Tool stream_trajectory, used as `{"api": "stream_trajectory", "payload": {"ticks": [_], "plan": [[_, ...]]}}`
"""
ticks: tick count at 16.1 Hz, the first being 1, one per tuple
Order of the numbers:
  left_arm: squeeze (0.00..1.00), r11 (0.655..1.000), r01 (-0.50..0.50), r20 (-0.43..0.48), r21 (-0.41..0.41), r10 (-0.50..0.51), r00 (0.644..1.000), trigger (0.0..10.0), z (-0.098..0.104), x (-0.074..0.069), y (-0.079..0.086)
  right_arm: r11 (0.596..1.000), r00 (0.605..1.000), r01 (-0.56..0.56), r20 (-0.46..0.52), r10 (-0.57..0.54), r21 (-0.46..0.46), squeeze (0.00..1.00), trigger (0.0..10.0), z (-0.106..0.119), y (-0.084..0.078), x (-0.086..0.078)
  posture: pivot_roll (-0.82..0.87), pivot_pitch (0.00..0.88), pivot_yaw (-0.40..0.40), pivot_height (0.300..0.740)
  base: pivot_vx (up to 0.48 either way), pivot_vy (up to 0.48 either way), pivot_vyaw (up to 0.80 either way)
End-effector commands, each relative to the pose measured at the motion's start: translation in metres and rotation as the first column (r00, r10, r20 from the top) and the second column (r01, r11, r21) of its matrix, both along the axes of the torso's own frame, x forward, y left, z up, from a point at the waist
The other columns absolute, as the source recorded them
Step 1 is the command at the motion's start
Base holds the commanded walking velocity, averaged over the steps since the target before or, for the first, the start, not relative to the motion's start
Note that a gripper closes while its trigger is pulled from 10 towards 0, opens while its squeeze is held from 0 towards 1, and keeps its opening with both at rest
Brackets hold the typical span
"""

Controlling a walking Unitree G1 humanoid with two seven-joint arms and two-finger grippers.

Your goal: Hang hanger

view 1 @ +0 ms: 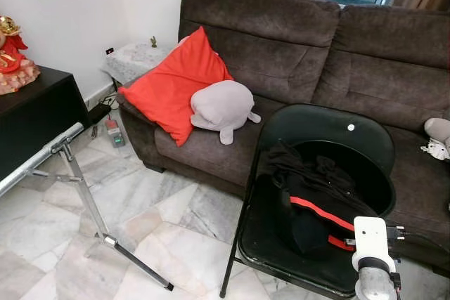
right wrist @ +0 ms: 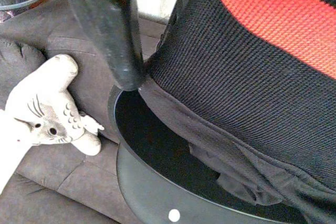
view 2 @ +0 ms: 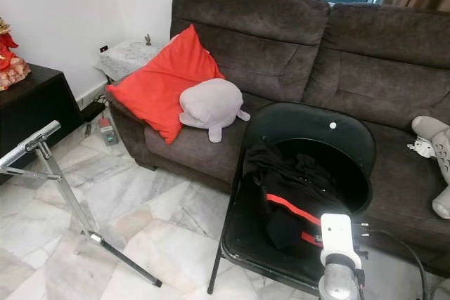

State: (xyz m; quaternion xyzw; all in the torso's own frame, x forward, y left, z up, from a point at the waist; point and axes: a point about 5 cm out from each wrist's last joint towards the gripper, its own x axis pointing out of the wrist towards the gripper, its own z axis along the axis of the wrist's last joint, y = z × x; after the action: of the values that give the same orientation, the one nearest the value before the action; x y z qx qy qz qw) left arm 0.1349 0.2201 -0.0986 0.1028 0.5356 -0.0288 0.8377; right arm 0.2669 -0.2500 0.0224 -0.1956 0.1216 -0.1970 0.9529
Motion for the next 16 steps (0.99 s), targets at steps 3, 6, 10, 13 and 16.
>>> {"api": "stream_trajectory", "payload": {"ticks": [3, 6, 10, 13, 16], "plan": [[0.00, 1.000, 0.013, -0.016, 0.009, -0.013, 1.000, 10.0, 0.000, -0.003, 0.003, 1.000, 1.000, 0.001, 0.004, -0.001, -0.001, 0.00, 0.0, 0.000, 0.000, 0.001, -0.02, 0.000, -0.006, 0.740, 0.000, 0.000, 0.00], [0.00, 1.000, 0.019, -0.016, 0.011, -0.019, 1.000, 10.0, 0.000, -0.003, 0.004, 1.000, 1.000, 0.002, 0.000, -0.002, -0.001, 0.00, 0.0, -0.001, 0.001, 0.002, -0.02, 0.000, -0.003, 0.740, 0.000, 0.000, 0.00], [0.00, 1.000, 0.024, -0.009, 0.015, -0.024, 1.000, 10.0, 0.002, 0.000, 0.009, 0.999, 0.999, 0.035, 0.001, -0.035, 0.004, 0.00, 0.0, 0.000, -0.003, 0.002, -0.02, 0.000, -0.001, 0.740, 0.000, 0.000, 0.00], [0.00, 1.000, 0.018, 0.008, 0.018, -0.018, 1.000, 10.0, 0.006, 0.008, 0.014, 0.996, 0.995, 0.088, 0.037, -0.088, 0.007, 0.00, 0.0, 0.012, -0.012, 0.009, -0.01, 0.000, -0.004, 0.740, 0.000, 0.000, 0.00], [0.00, 1.000, -0.007, 0.018, 0.029, 0.007, 1.000, 10.0, 0.010, 0.010, 0.027, 0.993, 0.983, 0.120, 0.139, -0.118, -0.002, 0.00, 0.0, 0.043, -0.021, 0.029, -0.01, 0.000, -0.006, 0.740, 0.000, 0.000, 0.00]]}}
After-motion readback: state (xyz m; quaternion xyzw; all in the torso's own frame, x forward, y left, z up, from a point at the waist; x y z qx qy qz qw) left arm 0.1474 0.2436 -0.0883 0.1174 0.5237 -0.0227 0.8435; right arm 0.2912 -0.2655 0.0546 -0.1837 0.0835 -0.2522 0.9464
